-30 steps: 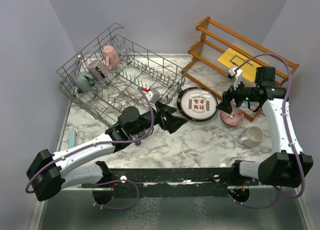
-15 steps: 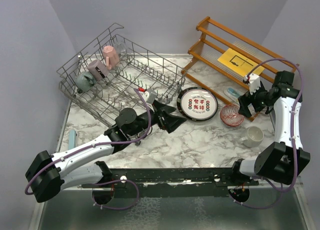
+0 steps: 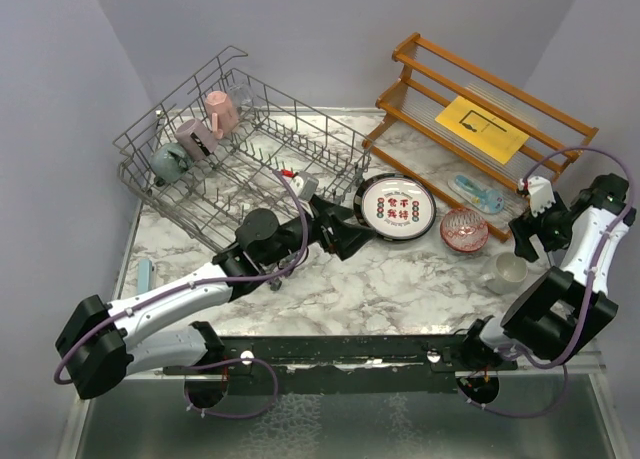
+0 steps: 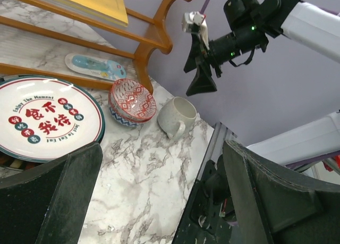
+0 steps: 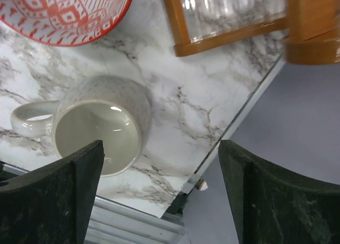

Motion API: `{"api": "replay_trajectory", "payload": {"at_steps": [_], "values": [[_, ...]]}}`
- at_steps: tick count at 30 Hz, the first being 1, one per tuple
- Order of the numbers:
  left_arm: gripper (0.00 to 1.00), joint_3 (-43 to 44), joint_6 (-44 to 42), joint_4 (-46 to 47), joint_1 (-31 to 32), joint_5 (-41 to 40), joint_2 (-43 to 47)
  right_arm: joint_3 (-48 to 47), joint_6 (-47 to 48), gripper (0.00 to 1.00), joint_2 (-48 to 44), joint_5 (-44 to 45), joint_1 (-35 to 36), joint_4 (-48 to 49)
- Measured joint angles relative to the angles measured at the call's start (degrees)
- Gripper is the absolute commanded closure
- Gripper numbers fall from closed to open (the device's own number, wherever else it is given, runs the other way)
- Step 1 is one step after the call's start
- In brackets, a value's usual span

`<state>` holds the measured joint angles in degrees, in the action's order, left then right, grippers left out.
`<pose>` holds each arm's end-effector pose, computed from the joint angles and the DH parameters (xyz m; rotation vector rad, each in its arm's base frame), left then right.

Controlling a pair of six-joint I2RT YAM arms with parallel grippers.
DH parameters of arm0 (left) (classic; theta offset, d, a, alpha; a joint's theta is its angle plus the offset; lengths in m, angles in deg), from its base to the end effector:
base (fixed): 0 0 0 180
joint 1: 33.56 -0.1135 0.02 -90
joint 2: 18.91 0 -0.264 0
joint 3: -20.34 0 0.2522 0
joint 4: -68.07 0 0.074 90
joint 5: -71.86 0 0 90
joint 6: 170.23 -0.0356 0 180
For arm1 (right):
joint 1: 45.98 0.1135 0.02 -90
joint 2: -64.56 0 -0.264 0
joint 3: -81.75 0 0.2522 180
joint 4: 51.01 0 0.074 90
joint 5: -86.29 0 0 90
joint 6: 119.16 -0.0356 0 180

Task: Load the mixed dishes into the dish rack
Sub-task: Pick up the cup at the center of the board.

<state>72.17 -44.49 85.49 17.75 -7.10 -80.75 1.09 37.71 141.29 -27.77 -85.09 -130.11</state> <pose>0.1521 -0.2008 0.3165 0.3886 1.5513 -1.3577 0.1940 -0.1390 0.2848 -0.7078 2.5578 0.0646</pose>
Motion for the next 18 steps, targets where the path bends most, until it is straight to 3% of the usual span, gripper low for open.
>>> {"api": "replay_trajectory", "payload": {"at_steps": [8, 18], "values": [[0.01, 2.7, -0.3, -0.6, -0.3, 0.0, -2.2, 6.7, 3.8, 0.23, 1.4, 0.5, -2.6, 1.8], [0.02, 2.8, -0.1, -1.3, -0.3, 0.0, -3.0, 10.1, 4.5, 0.55, 5.9, -0.3, -2.7, 6.3]]}}
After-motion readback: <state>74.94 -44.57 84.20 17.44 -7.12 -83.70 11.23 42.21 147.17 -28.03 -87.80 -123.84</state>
